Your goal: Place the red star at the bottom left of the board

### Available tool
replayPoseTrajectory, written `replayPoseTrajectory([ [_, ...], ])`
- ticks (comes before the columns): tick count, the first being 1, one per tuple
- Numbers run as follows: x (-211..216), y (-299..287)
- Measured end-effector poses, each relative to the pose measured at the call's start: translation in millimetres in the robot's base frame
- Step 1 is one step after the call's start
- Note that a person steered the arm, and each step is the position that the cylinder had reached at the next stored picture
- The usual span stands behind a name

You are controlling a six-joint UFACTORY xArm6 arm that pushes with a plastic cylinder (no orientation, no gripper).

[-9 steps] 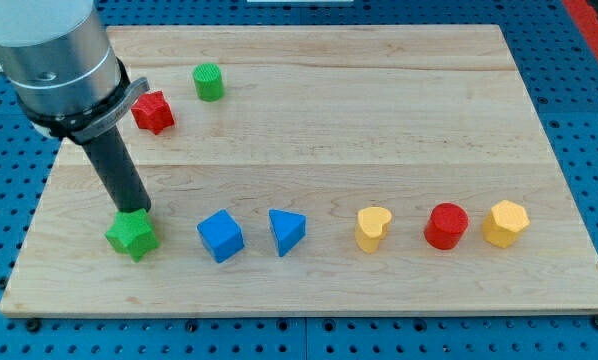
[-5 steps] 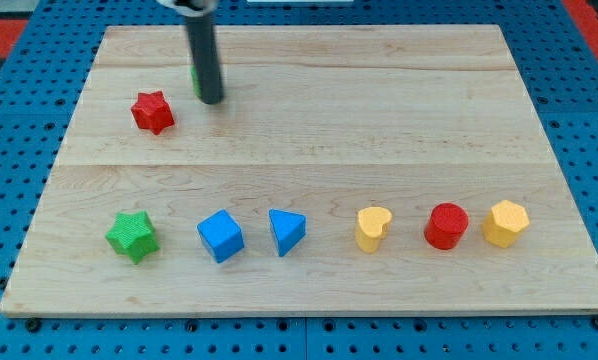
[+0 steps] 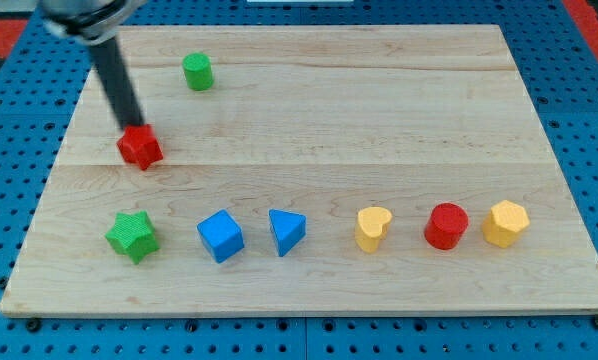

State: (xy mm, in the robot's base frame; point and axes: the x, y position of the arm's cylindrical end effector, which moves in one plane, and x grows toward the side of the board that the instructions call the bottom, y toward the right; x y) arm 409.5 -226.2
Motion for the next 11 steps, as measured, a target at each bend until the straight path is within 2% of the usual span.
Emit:
replayPoseTrajectory([
  [1,-32.7,7.7],
  [2,-33.3,48.4],
  [3,11.5,49.5],
  [4,41.5,13.0],
  [5,21.1,6.0],
  [6,25.0,-20.8],
  [8,86.2,-21.9],
  [9,100.3,-21.3],
  [10,106.2,-20.0],
  [11,86.4,-20.0],
])
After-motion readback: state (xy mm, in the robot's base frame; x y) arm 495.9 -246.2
